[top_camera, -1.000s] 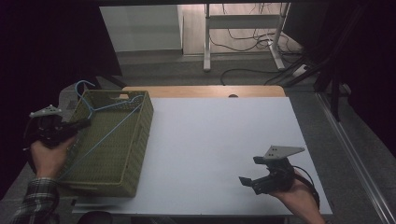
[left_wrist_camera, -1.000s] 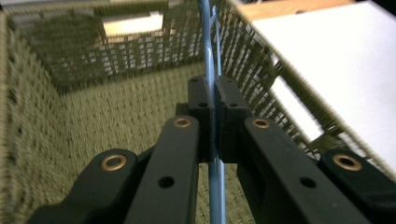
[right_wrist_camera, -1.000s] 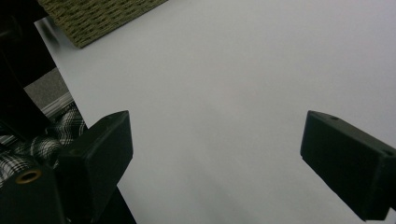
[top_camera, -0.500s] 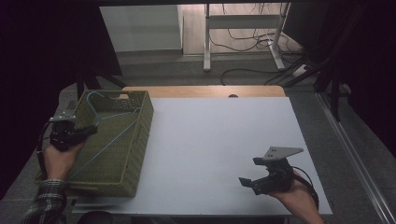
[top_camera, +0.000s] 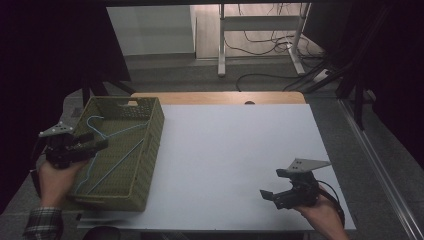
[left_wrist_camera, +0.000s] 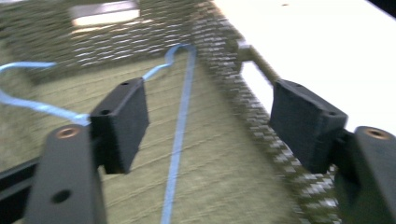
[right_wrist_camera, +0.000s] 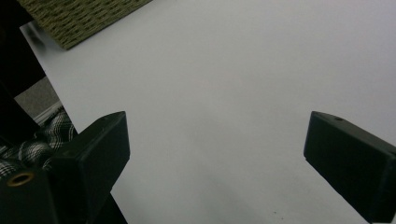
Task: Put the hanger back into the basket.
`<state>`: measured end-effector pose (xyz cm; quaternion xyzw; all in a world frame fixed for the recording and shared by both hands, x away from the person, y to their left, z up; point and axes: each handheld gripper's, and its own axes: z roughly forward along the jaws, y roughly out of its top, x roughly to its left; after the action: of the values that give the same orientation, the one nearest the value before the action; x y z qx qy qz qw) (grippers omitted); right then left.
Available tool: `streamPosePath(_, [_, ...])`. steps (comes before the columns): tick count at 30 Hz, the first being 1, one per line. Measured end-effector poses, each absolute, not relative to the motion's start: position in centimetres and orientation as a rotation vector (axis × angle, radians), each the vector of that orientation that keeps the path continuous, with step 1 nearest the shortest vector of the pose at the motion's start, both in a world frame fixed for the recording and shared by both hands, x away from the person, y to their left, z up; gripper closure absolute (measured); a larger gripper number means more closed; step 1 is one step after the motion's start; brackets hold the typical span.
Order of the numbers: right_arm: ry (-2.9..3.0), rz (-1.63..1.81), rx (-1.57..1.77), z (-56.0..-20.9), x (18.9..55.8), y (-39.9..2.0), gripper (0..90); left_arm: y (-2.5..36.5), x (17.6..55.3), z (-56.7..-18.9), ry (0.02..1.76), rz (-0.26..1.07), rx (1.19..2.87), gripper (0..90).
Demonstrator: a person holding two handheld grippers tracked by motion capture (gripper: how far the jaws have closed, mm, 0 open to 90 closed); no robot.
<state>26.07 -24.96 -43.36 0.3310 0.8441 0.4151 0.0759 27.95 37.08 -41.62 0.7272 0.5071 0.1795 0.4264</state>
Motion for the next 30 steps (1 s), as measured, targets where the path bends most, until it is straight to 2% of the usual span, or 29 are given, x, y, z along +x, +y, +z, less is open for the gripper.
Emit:
streamPosePath(6, [2.494,1.269,1.021,-43.2,25.8,-25.7,4.0,32.7,26.3,-40.8,1.132,0.368,1.852,13.6])
streamPosePath(11, [2.447,1.275,1.068,-43.1,25.4,-26.7,0.9,28.9,24.7,-40.5,1.019,0.288,1.859,7.7])
streamPosePath(21, [2.413,1.248,1.086,-43.7,24.9,-27.6,0.1,25.2,21.9,-43.0,0.990,0.305,1.924,3.1])
streamPosePath(30, [2.436,1.200,1.076,-44.5,24.8,-27.2,0.1,24.5,21.6,-45.2,1.020,0.339,2.020,0.4])
